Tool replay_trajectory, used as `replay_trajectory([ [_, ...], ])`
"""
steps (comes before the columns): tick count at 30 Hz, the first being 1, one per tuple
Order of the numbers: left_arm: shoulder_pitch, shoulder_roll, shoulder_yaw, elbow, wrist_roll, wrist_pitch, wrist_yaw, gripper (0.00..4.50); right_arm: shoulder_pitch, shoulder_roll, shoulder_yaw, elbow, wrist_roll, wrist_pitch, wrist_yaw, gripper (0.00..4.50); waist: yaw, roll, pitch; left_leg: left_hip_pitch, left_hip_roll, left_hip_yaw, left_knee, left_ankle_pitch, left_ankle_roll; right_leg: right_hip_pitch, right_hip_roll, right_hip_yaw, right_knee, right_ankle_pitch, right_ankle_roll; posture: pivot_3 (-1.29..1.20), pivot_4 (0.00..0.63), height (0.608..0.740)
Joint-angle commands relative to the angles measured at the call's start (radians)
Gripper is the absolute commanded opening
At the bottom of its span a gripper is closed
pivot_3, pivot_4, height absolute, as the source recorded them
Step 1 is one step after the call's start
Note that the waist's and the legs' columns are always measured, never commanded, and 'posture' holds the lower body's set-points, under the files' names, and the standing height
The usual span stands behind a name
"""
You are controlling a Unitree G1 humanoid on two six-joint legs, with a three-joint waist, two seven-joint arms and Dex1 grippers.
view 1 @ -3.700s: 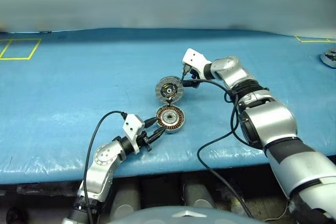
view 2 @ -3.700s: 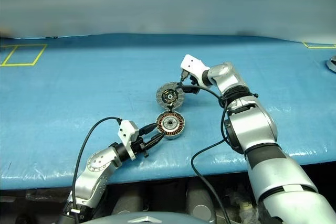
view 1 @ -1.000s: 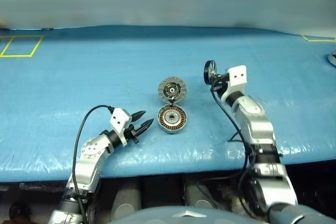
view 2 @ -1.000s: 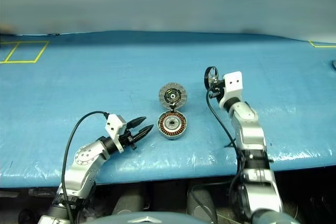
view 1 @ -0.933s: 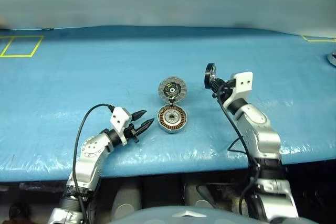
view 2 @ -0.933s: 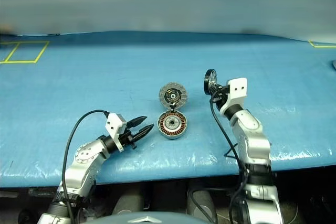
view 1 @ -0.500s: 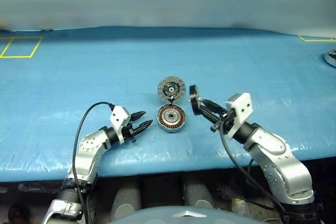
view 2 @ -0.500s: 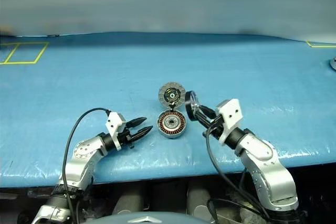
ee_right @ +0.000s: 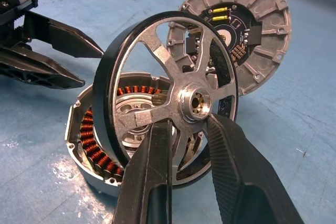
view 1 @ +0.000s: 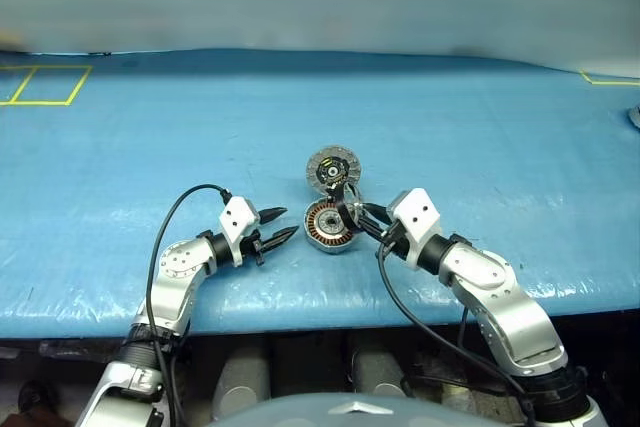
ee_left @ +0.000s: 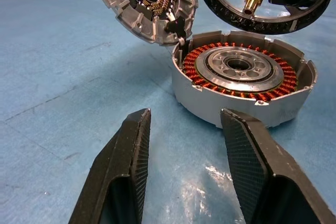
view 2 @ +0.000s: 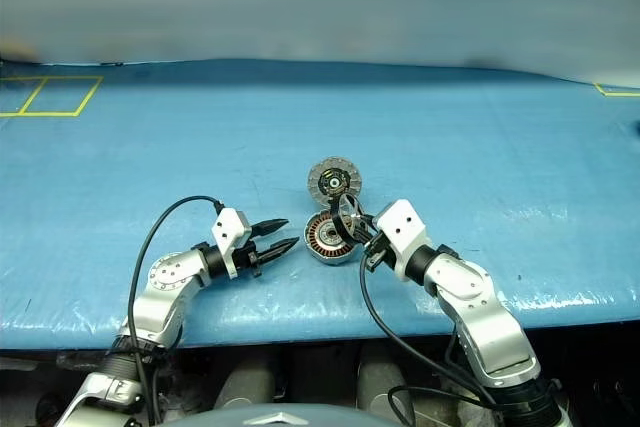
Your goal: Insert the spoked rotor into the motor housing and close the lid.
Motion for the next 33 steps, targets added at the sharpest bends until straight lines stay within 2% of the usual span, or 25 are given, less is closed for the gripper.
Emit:
replay_trajectory([
  [1, 0.004, -0.001, -0.012, -0.022, 0.009, -0.022, -0.002, 2.25, -0.014, -0.006, 0.002, -0.029, -0.014, -0.027, 0.009, 0.85, 0.001, 0.0, 0.0, 0.0, 0.0, 0.0, 0.0, 0.0, 0.0, 0.0, 0.0, 0.0, 0.0, 0.0, 0.0, 0.0, 0.15, 0.74],
  [33, 0.015, -0.025, -0.024, -0.019, 0.016, -0.017, 0.004, 2.25, -0.052, -0.016, 0.045, -0.053, -0.079, -0.045, 0.059, 0.85, 0.002, 0.0, 0.0, 0.0, 0.0, 0.0, 0.001, 0.0, 0.0, 0.001, 0.0, 0.0, 0.0, 0.0, 0.0, 0.0, 0.15, 0.74],
])
